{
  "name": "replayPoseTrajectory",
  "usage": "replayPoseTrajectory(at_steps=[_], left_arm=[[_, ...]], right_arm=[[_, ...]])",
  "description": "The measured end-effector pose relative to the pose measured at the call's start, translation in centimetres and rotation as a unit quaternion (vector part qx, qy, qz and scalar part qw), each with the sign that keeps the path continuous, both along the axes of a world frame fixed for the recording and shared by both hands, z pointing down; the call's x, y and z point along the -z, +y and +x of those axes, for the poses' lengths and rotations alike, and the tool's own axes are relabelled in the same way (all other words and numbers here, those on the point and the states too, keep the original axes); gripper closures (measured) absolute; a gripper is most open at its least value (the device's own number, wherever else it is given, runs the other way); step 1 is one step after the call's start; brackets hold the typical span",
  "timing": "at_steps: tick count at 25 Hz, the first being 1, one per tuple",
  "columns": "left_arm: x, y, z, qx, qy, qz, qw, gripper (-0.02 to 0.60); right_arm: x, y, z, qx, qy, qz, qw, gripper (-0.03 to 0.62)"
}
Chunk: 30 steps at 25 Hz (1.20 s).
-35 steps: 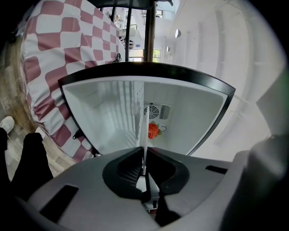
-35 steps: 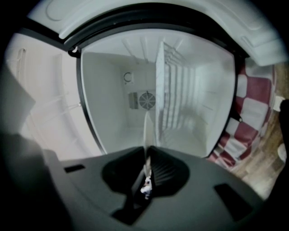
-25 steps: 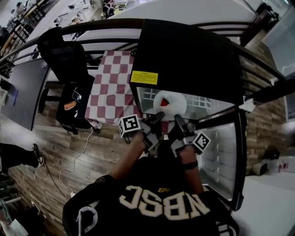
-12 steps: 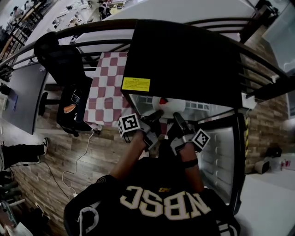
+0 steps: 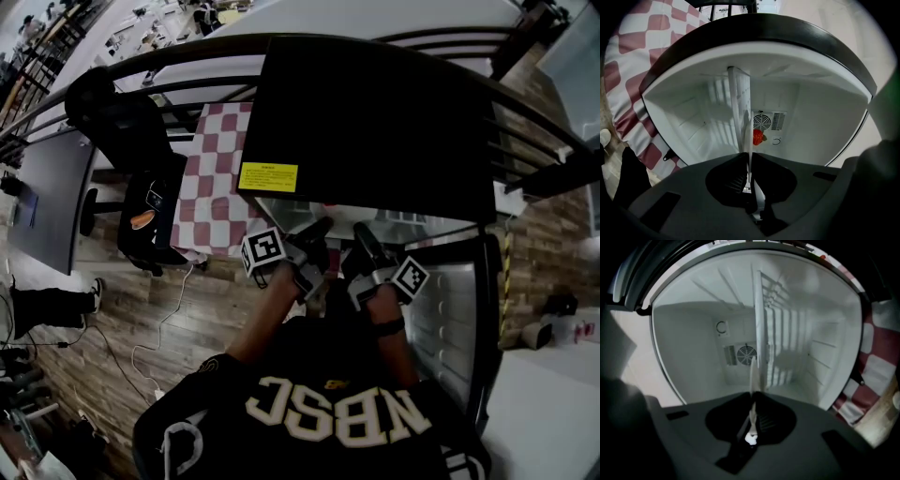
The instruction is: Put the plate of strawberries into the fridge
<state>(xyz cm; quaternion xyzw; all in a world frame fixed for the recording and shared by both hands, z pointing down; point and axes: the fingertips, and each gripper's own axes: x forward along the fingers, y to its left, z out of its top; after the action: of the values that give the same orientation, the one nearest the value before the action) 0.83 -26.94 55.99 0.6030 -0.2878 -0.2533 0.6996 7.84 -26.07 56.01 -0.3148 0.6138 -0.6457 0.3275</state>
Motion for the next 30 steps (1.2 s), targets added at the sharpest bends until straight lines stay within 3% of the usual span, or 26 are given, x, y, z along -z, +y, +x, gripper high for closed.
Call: replayPoseTrajectory(at_steps=[7, 12, 19, 25, 30], left_arm=[[0.2, -1.0, -0.4, 0.009, -0.008, 0.014, 0.9998, 0.552], [-0.6, -1.3, -0.4, -0.001, -0.037, 0.023, 0.9991, 0.552], [-0.4, -1.3, -0.9, 0.011, -0.041, 0.023, 0.9988, 0.551], [-0.2, -1.0, -1.0, 0.009, -0.043, 0.031, 0.9985, 0.446], [0.0, -0.3, -1.1, 0.008, -0.039, 0.03, 0.9987, 0.419]], right_arm=[[0.5, -1.0, 0.0, 0.006, 0.018, 0.033, 0.999, 0.549], [0.2, -1.2, 0.1, 0.004, 0.03, 0.024, 0.999, 0.549], [0.2, -1.0, 0.3, -0.002, 0.045, 0.032, 0.998, 0.549], [0.0, -0.8, 0.9, -0.01, 0.083, 0.033, 0.996, 0.543], [-0.1, -0.3, 0.6, -0.003, 0.098, 0.024, 0.995, 0.444]])
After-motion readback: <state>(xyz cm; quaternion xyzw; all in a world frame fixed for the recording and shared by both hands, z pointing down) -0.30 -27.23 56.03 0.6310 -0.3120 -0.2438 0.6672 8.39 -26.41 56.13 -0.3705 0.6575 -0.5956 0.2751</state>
